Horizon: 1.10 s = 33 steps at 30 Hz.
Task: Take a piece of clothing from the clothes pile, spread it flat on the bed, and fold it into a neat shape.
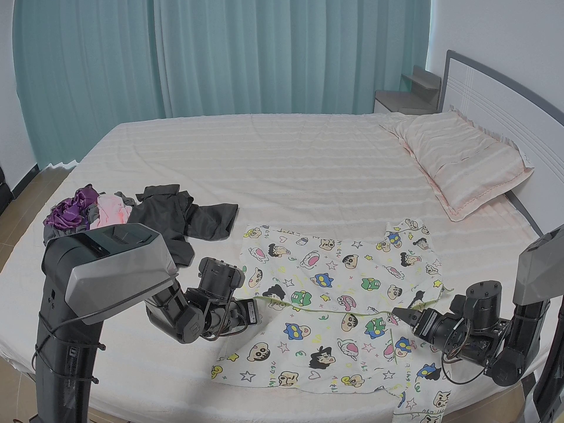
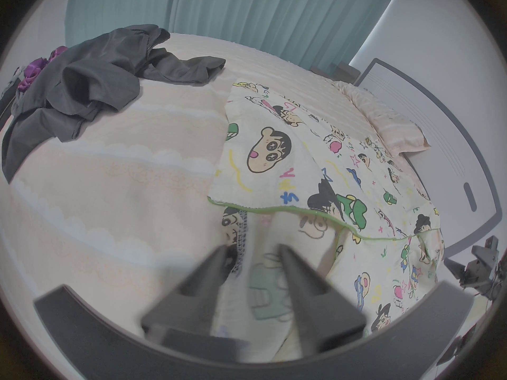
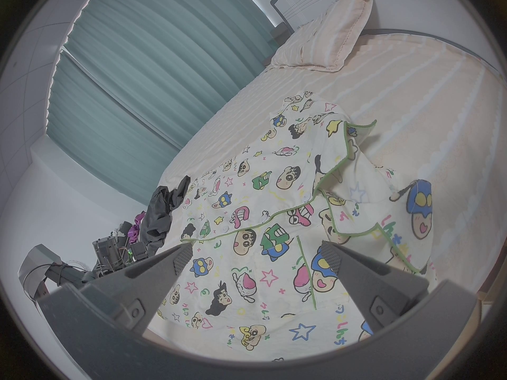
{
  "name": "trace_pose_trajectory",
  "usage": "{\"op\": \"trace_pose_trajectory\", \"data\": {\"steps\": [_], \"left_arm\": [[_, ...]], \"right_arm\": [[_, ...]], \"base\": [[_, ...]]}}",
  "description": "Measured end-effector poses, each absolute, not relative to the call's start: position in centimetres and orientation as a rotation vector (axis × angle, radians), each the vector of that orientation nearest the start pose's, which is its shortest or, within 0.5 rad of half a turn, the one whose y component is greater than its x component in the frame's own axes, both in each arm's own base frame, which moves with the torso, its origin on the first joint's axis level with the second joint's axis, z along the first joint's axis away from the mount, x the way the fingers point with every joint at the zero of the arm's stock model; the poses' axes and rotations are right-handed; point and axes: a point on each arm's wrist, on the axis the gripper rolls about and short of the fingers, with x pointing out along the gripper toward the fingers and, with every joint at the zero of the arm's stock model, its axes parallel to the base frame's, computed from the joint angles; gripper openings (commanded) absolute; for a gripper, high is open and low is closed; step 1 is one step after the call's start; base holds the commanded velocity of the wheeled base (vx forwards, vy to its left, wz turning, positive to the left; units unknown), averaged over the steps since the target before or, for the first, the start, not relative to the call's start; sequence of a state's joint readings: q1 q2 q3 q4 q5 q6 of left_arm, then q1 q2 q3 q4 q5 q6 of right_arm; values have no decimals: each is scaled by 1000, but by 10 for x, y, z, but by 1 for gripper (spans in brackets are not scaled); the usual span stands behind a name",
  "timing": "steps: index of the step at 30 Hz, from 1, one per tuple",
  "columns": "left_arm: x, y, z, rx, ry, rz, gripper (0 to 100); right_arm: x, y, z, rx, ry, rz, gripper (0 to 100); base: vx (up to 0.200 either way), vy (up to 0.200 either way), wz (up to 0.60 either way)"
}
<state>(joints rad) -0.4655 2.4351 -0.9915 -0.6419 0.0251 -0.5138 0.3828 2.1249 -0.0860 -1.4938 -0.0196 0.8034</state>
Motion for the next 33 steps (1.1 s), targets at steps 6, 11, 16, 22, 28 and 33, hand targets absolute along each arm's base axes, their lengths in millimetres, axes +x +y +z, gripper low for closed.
{"op": "trace_pose_trajectory", "data": {"steps": [6,11,16,22,28,33], "left_arm": [[356,-179,-42,-296,861,-202,0],[355,-175,-44,-291,868,-187,0],[352,-167,-40,-289,870,-169,0],[354,-153,-30,-299,851,-145,0],[356,-145,-27,-272,842,-142,100],[358,-141,-26,-277,838,-134,100]], "right_arm": [[217,87,12,666,644,119,100],[217,87,12,666,644,118,100],[217,87,12,666,644,118,100],[217,87,12,666,645,118,100],[217,87,12,666,645,118,100],[217,87,12,666,646,118,100]], "base": [[0,0,0],[0,0,0],[0,0,0],[0,0,0],[0,0,0],[0,0,0]]}}
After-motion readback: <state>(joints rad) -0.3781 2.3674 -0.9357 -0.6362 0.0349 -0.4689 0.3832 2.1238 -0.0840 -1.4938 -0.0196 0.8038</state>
